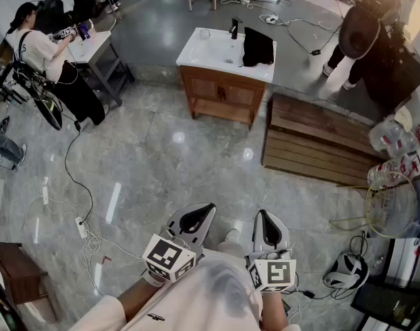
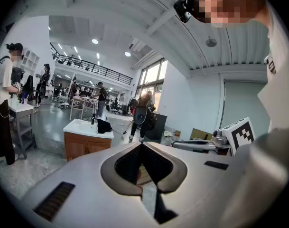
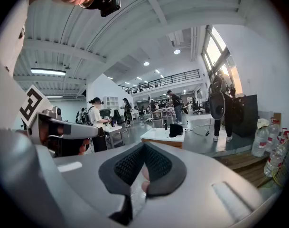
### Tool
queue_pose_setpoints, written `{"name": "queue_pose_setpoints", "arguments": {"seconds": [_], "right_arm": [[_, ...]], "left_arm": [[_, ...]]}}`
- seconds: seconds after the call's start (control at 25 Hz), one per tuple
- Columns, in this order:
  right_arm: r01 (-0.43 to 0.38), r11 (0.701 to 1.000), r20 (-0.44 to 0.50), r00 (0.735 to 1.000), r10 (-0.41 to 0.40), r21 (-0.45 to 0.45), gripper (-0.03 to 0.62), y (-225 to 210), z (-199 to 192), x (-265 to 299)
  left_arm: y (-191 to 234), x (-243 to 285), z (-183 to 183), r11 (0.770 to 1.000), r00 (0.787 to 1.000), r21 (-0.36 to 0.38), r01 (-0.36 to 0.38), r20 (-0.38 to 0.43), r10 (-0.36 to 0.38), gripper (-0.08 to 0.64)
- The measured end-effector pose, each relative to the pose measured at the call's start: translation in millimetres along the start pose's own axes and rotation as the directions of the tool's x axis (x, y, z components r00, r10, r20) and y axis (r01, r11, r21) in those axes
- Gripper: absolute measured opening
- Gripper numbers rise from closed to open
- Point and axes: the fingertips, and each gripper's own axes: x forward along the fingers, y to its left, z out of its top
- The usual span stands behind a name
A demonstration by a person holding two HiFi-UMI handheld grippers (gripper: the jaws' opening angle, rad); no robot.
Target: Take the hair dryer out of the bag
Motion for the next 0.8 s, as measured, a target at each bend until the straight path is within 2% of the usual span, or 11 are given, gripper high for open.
{"name": "queue_pose_setpoints", "arguments": {"seconds": [0.2,0.4,0.6,0.8], "right_arm": [[-0.027,0.999,0.006,1.0,0.027,-0.023,0.007,-20,3,0],[-0.051,0.998,0.059,0.997,0.049,0.028,0.006,-41,10,-5],[-0.067,0.997,0.073,0.995,0.064,0.038,0.006,-65,5,-13],[-0.145,0.989,0.076,0.986,0.146,-0.014,0.009,-75,-1,-17]], "left_arm": [[-13,17,-1,1.0,1.0,0.005,-0.022,0.001,0.022,0.006],[-25,31,1,0.999,0.999,0.004,-0.052,0.002,0.052,0.006],[-41,45,-7,0.997,0.997,0.014,-0.072,-0.005,0.072,0.006],[-55,53,-18,0.994,0.994,0.012,-0.105,-0.008,0.105,0.008]]}}
